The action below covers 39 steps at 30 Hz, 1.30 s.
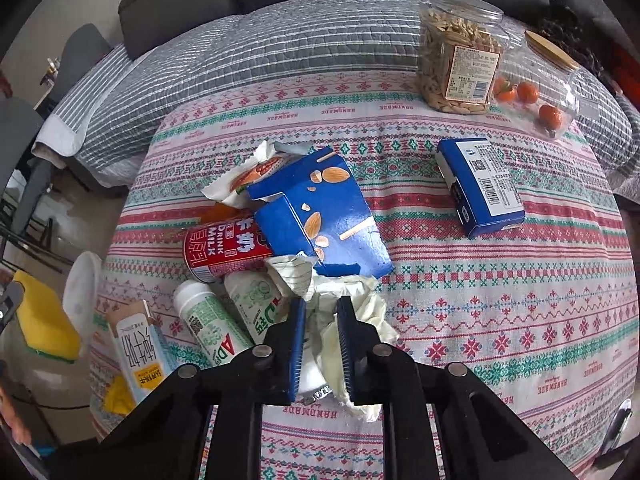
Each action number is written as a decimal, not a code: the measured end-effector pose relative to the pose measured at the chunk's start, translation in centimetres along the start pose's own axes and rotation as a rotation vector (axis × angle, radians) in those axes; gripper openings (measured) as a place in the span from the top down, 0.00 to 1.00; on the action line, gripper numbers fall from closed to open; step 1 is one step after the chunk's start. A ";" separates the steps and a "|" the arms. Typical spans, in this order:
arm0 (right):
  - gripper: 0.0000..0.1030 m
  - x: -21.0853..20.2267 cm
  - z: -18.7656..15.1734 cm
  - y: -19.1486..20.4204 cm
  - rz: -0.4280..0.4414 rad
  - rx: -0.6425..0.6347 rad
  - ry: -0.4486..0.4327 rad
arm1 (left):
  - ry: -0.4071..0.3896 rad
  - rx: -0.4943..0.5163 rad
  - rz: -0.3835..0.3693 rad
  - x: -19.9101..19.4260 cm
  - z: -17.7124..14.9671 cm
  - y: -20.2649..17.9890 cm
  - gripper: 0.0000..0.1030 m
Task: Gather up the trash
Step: 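Carry the sponge to the white bucket with the left tool while the right tool grasps crumpled tissue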
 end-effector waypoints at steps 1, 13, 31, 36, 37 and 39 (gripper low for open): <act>0.87 -0.4 0.0 0.0 0.006 0.005 -0.006 | -0.007 -0.009 0.005 -0.4 0.1 0.5 0.67; 0.89 -5.2 1.9 2.7 0.133 0.022 -0.098 | -0.051 -0.088 0.105 -4.7 0.8 7.3 0.67; 0.89 -4.6 0.8 19.3 0.296 -0.132 -0.104 | -0.089 -0.219 0.269 -4.5 0.6 18.3 0.65; 0.89 -4.0 0.1 21.4 0.298 -0.150 -0.105 | -0.082 -0.248 0.273 -3.9 0.3 19.7 0.65; 0.89 -3.8 0.0 21.8 0.298 -0.152 -0.103 | -0.083 -0.249 0.274 -3.8 0.3 20.0 0.64; 0.89 -3.5 0.0 22.2 0.297 -0.160 -0.102 | -0.086 -0.260 0.251 -3.6 0.2 20.1 0.63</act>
Point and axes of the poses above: each gripper's, at about its wrist camera, not at the fingertips, and x roughly the way its jaws point, y to its left, z to its top, the point moved 10 cm from there along x, roughly the way its jaws point, and after that the axes turned 4 degrees about -z, right-handed, at the moved point
